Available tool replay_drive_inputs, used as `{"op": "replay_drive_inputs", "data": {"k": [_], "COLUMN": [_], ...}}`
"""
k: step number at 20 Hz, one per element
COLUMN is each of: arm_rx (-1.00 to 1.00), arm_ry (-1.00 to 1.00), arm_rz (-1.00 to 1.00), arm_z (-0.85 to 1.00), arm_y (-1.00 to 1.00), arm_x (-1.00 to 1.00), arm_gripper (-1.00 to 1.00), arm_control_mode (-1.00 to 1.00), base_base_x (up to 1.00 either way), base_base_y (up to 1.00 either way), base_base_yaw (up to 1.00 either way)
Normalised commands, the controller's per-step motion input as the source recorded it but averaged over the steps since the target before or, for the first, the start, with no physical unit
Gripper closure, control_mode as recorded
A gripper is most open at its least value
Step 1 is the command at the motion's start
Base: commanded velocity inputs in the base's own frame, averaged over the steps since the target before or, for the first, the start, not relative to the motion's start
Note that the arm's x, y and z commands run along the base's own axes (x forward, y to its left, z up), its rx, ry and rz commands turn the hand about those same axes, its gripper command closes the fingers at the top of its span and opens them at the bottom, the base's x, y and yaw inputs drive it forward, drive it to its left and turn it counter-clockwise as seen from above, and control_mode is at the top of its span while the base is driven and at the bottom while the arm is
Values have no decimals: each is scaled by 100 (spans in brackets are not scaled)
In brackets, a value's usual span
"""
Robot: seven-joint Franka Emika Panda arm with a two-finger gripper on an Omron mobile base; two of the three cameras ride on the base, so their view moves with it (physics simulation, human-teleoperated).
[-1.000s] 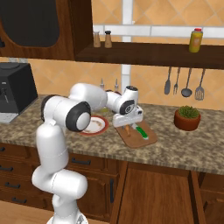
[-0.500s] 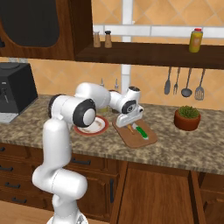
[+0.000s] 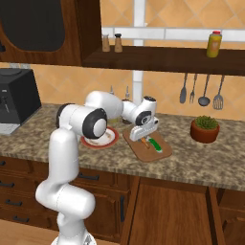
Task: Pick up the knife from the drawer and place it on the cutting board. Then place the meat from the plate to the cutting board.
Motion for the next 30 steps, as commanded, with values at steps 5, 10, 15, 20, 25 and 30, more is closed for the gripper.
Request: {"op": "replay_drive_inputs", "data": {"k": [5, 10, 15, 20, 25, 30], "arm_rx": [0, 0, 1, 0, 5, 12], "arm_ry": [5, -2, -10, -5, -1, -5], "arm_rz": [0, 0, 0, 0, -14, -23], "arm_z": [0, 31, 42, 37, 36, 82], "arm_y": [0, 0, 0, 2, 23, 29], "arm_x": [0, -34, -100, -90, -95, -91], "arm_gripper": [-100, -100, -100, -100, -100, -100], "arm_control_mode": [-100, -100, -100, -100, -100, -100], "base_base_x": [0, 0, 0, 0, 0, 0], "base_base_y": [0, 0, 0, 0, 0, 0], "base_base_yaw": [0, 0, 0, 0, 0, 0]}}
